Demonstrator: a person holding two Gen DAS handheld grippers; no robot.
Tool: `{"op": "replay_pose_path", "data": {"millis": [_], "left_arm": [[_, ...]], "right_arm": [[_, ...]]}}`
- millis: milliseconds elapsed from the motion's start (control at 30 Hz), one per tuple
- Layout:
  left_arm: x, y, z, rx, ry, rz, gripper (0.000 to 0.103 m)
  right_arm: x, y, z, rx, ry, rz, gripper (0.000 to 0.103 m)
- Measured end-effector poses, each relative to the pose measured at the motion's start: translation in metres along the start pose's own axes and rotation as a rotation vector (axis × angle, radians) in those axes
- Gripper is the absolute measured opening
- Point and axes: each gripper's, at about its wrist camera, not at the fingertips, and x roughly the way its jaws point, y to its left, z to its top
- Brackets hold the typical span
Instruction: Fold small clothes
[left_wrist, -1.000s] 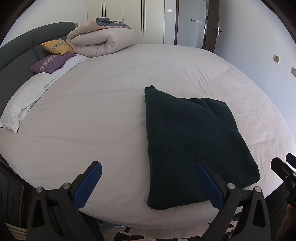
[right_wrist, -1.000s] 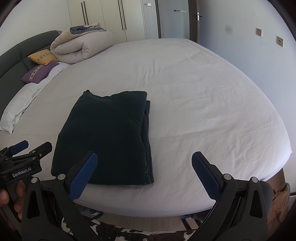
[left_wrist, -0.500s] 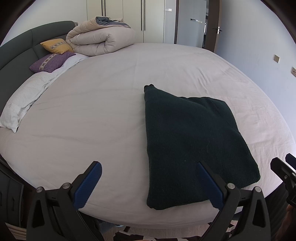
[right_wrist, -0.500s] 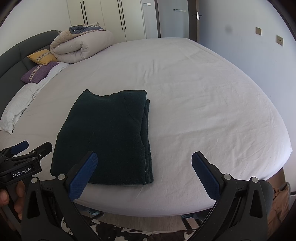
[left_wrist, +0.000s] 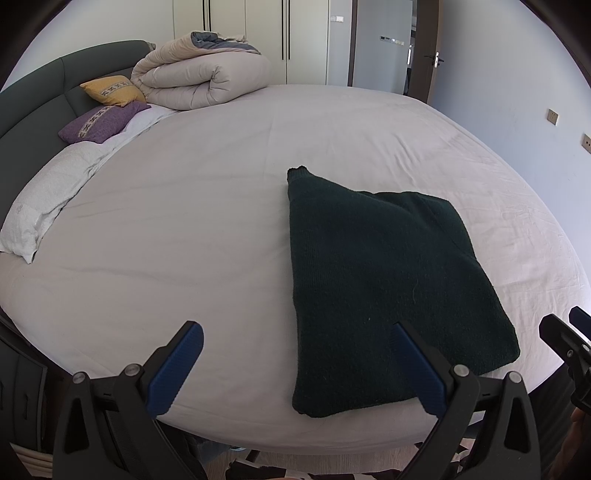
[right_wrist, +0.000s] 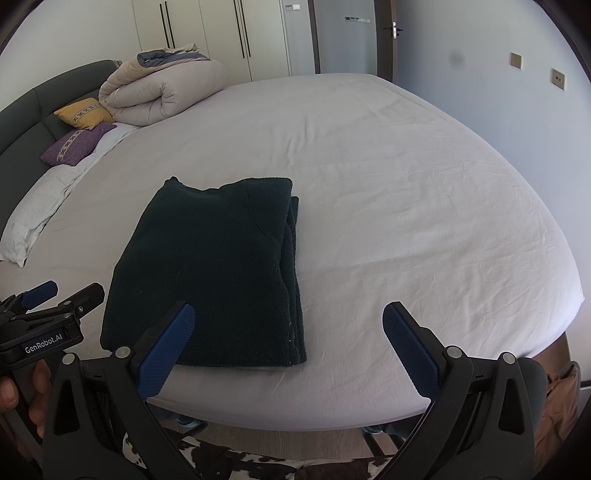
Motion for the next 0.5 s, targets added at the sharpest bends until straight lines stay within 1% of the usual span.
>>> {"op": "replay_pose_path", "data": {"millis": [500], "left_arm": [[0.0016,0.0006,0.0009,0.003,0.008,-0.001,0.103]], "right_arm": [[0.0007,0.0003,-0.001,0.001,0.001,-0.001,0.103]]}}
